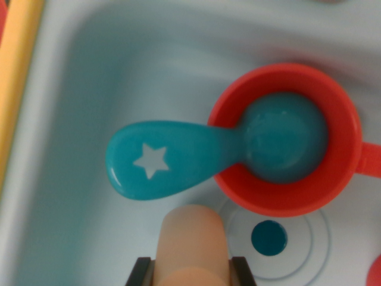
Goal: Pick detergent from the sink
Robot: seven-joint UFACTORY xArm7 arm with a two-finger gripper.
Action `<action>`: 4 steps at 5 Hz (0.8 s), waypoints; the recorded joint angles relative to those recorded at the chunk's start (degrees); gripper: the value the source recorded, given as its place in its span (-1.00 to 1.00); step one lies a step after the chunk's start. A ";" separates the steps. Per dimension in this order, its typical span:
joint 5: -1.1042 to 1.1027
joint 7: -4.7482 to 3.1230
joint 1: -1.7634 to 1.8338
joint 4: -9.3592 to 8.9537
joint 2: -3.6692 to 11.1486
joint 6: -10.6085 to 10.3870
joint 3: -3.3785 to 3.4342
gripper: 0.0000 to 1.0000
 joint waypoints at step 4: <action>-0.11 0.15 0.00 1.63 -0.72 2.35 0.00 1.00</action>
